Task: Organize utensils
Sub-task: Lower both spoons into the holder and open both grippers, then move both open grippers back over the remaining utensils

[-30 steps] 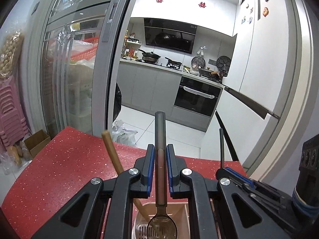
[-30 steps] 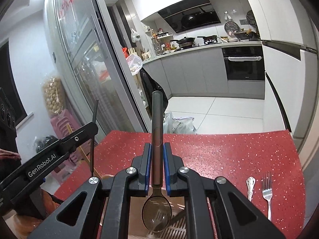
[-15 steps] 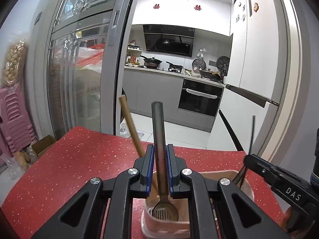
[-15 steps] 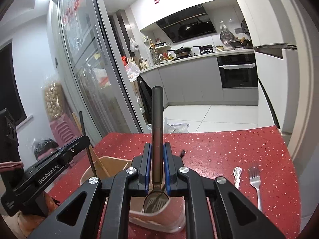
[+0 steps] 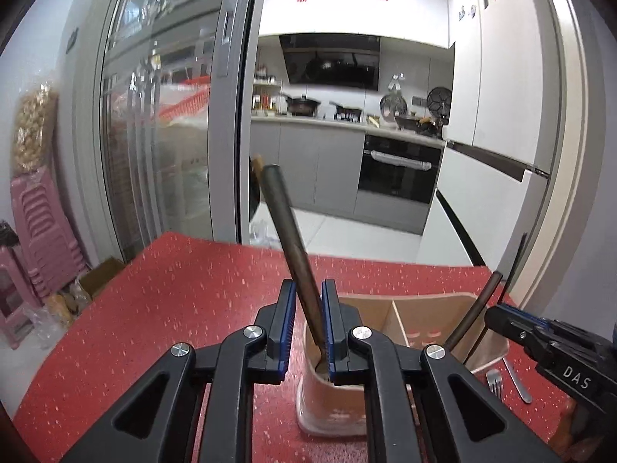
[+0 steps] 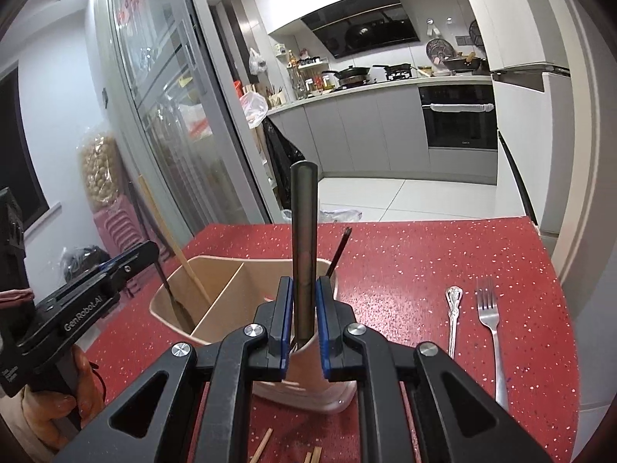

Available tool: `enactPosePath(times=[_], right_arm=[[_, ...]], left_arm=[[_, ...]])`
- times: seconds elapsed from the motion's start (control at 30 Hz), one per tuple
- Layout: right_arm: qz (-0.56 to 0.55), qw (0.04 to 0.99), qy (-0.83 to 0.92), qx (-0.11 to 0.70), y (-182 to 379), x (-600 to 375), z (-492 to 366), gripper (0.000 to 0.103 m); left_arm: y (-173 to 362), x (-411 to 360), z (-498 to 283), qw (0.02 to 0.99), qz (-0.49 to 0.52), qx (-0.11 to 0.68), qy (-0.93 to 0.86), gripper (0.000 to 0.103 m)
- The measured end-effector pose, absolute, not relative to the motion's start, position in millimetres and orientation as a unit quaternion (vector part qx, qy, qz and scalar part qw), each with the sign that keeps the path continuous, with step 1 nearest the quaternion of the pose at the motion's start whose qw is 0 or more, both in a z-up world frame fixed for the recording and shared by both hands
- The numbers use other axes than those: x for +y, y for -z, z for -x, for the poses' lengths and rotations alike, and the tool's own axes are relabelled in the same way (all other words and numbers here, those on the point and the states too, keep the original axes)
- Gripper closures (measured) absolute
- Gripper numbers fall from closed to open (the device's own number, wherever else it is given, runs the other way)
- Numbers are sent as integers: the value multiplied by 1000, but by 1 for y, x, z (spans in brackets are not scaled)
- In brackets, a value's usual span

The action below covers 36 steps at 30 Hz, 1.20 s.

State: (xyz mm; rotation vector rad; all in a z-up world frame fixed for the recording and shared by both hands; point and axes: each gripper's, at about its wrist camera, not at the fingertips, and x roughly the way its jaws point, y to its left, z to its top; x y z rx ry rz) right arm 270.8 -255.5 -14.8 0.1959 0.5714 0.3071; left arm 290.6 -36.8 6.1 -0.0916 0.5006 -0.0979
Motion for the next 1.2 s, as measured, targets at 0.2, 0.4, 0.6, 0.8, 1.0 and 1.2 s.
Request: enactPosePath(times=[0.2,0.4,0.6,0.8,1.0,1.2], right_arm=[[-98,937,-164,291,13,-256,-266,72],[-107,936,-165,292,5,-263,-260,52],[-127,928,-169,307,2,-268,-250,41],[-147,922,-173,313,0,-275,-228,3],[-147,917,-175,327,1,-278,-198,0],[-131,900,-176,377,10,-270,-176,0]], left_arm=[[8,-30,-292,956,55,285,41,68],[-2,-23,-274,963,62,262,29,0],[-4,-18,-261,957,60,281,26,0],[6,-9,-238,948,39,316,11,0],[19,-1,-207,933,30,359,6,0],[35,-6,-174,921,-4,390,-22,0]])
